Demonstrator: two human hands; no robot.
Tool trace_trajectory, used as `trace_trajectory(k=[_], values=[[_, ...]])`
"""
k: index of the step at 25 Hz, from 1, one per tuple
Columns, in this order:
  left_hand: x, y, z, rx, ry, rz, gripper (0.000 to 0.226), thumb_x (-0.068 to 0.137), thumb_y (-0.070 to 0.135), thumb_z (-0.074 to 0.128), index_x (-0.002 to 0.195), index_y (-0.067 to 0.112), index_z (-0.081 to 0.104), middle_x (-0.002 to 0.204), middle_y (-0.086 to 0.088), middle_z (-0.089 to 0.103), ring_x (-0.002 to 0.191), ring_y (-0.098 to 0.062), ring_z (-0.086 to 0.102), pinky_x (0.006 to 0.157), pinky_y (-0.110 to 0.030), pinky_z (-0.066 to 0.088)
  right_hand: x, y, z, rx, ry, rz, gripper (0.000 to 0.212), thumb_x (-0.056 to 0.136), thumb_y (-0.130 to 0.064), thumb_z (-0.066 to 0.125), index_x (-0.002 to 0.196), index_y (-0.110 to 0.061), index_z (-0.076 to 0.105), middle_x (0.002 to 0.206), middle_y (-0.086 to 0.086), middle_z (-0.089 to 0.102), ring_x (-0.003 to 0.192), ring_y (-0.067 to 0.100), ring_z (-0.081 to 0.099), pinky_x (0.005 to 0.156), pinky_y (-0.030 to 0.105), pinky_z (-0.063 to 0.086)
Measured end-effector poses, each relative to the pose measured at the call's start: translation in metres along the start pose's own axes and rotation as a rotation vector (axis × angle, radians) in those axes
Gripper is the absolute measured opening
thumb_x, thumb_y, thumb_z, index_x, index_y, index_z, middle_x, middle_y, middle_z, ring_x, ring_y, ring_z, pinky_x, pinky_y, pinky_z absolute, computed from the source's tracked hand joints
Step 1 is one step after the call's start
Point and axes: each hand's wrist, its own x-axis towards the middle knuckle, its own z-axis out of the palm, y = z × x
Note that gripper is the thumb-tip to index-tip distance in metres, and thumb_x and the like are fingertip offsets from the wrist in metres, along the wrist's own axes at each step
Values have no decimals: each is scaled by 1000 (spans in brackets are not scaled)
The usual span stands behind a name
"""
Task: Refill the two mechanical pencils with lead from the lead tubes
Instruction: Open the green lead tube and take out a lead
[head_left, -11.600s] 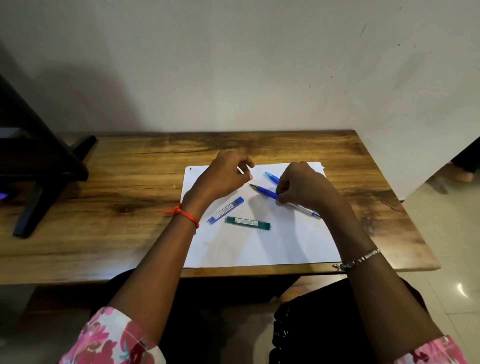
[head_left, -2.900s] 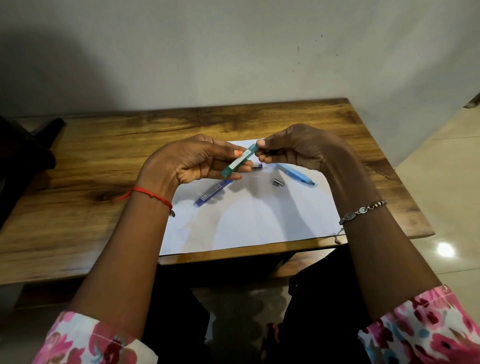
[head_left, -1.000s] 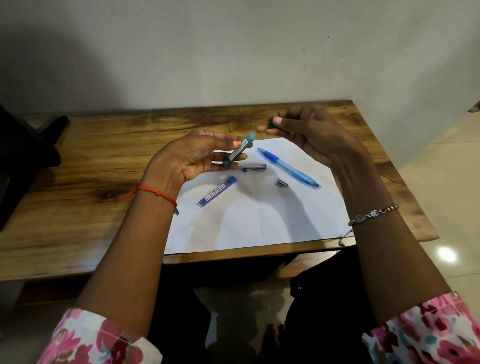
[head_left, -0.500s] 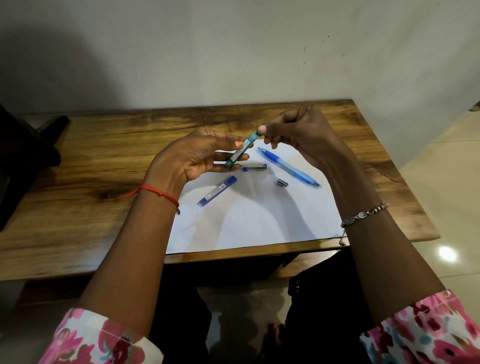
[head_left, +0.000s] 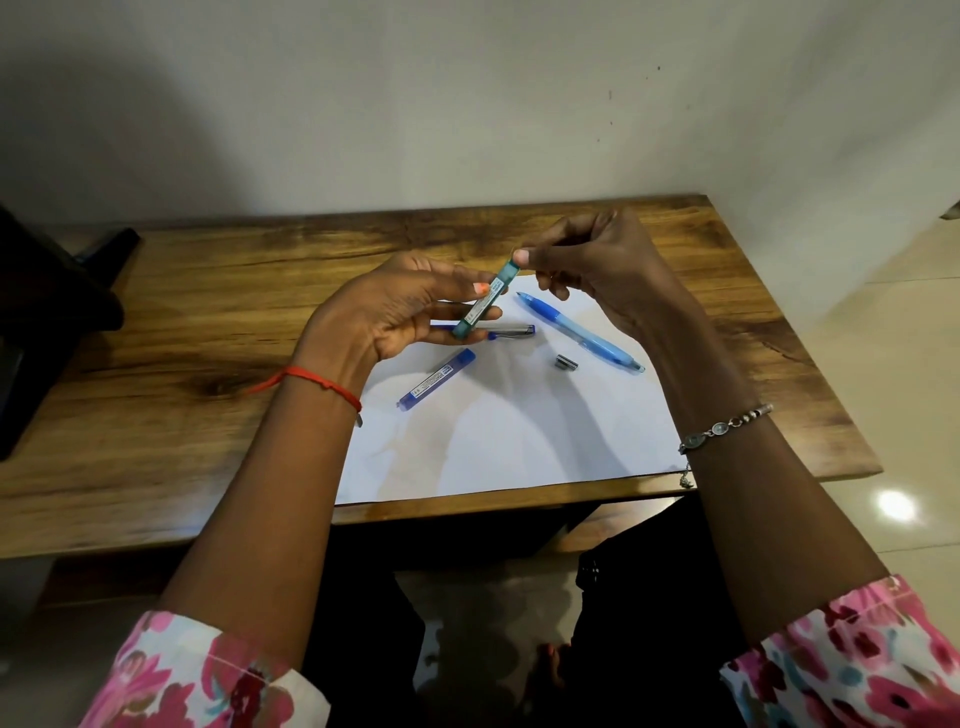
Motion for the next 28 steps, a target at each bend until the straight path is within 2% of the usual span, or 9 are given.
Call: trace_trajectory(k=[5,9,12,20,28], values=[[1,-1,2,-6,-9,2,14,83,-1,57,92,4,67,92,-9,69,70,-16,72,59,-31,60,1,1,-1,-19,-28,12,11,75,1,72,85,-2,72,59,0,69,47,11,55,45,18,43],[1,-1,2,-1,-10,-1,16,83,-2,57,95,2,66,71,-2,74,66,-14,71,53,-26,57,3,4,0,-6,-26,22,22,76,2,69,98,1,70,62,1,70,49,9,57,48,18,46],[1,0,2,-6,-17,2,15,84,-1,56,94,3,67,69,-1,74,66,-14,71,52,-25,57,5,6,1,-5,-32,21,24,79,2,66,103,1,68,59,-2,69,50,8,58,50,18,48],[2,-1,2,-67,-43,1,14,85,1,56,93,4,66,68,0,74,66,-11,71,54,-26,57,5,7,8,-1,25,-26,21,82,1,64,102,0,68,65,4,68,53,10,58,52,20,48],[1,-1,3,-113,-46,16,14,84,-1,54,92,2,65,67,0,74,65,-12,71,55,-27,58,4,5,4,-15,-31,-7,18,82,-4,65,100,-2,69,64,0,70,54,10,60,55,19,52]])
